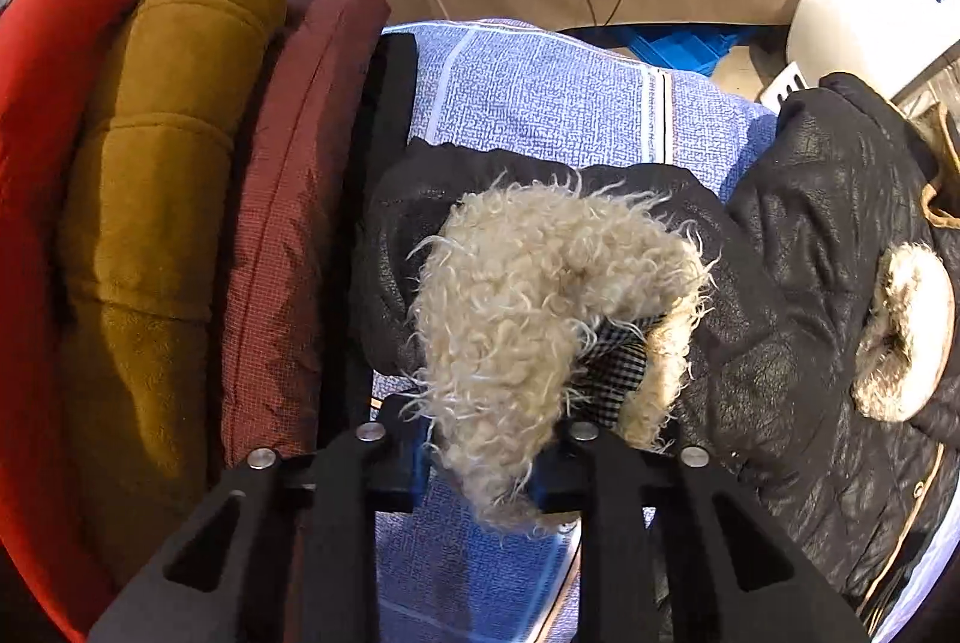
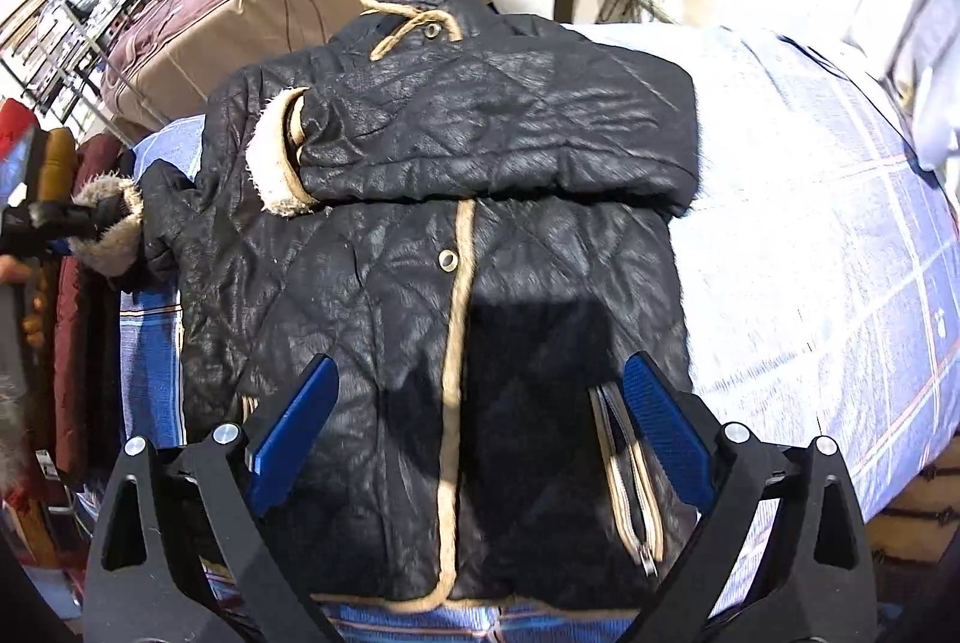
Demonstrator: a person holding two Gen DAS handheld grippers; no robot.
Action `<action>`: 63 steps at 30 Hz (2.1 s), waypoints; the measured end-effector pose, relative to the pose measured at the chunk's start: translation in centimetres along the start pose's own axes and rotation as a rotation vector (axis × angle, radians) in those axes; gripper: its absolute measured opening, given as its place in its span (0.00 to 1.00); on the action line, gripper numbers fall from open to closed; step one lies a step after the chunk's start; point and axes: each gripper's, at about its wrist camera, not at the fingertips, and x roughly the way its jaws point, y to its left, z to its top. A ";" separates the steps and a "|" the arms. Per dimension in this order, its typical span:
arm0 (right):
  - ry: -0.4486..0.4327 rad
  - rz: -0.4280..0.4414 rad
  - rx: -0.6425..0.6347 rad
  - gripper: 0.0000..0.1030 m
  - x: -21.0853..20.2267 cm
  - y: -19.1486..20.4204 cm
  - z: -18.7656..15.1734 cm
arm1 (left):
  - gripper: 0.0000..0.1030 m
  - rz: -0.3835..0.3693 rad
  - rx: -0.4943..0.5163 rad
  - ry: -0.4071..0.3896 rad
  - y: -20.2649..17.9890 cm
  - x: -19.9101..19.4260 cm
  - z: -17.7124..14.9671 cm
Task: Fold large clothes
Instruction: 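Grasp the other fleece cuff with the left gripper and lift it, then lay the fur cuff across the jacket front with the left gripper and release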
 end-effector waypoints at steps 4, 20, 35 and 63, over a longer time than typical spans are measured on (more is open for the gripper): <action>-0.002 -0.024 0.062 0.92 -0.8 -1.9 -1.9 | 0.12 -0.072 -0.055 -0.139 3.9 -6.0 2.5; -0.015 0.058 0.109 0.92 -1.1 -1.3 -2.8 | 0.11 -0.164 -0.307 -0.445 21.0 -22.0 -0.1; -0.016 0.036 0.128 0.92 -2.4 -3.4 -4.4 | 0.11 -0.574 0.290 -0.538 -14.4 -31.1 -1.5; 0.000 0.079 0.065 0.92 3.7 -4.3 6.4 | 0.94 -0.260 0.402 -0.230 -16.7 -9.5 -4.4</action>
